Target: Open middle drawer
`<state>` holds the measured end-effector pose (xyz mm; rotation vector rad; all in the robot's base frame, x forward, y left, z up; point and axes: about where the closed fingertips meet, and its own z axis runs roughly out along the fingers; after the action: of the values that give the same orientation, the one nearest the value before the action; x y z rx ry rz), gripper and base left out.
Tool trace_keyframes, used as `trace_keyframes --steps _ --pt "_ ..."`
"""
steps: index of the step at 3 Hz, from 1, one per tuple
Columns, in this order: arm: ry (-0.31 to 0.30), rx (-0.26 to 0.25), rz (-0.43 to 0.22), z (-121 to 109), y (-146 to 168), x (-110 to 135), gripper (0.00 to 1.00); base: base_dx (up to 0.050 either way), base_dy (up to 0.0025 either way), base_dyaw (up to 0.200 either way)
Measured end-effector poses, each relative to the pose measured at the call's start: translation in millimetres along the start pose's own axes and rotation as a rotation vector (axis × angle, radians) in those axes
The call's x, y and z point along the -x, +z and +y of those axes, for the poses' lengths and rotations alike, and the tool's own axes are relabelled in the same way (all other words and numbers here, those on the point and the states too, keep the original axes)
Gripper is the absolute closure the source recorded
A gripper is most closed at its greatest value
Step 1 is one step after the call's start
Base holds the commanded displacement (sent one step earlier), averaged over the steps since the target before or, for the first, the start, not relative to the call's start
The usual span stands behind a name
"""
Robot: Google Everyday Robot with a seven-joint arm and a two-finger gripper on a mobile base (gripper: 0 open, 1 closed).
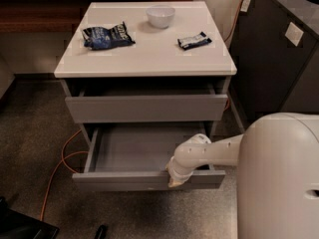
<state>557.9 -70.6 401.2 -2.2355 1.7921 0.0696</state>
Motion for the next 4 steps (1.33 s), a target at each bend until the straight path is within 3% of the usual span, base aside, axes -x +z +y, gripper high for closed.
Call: trace_keyframes --steps 1,2,4 --pt "0.054 -0.044 -0.082 7.2 -3.1 -2.5 1.00 0.000 0.00000 0.000" --pt "0.157 -0.083 -0.271 12.0 2.7 12.3 1.00 0.000 0.00000 0.000" --pt "0.162 -0.083 -0.278 10.6 -3.6 14.3 1.00 0.000 0.00000 0.000"
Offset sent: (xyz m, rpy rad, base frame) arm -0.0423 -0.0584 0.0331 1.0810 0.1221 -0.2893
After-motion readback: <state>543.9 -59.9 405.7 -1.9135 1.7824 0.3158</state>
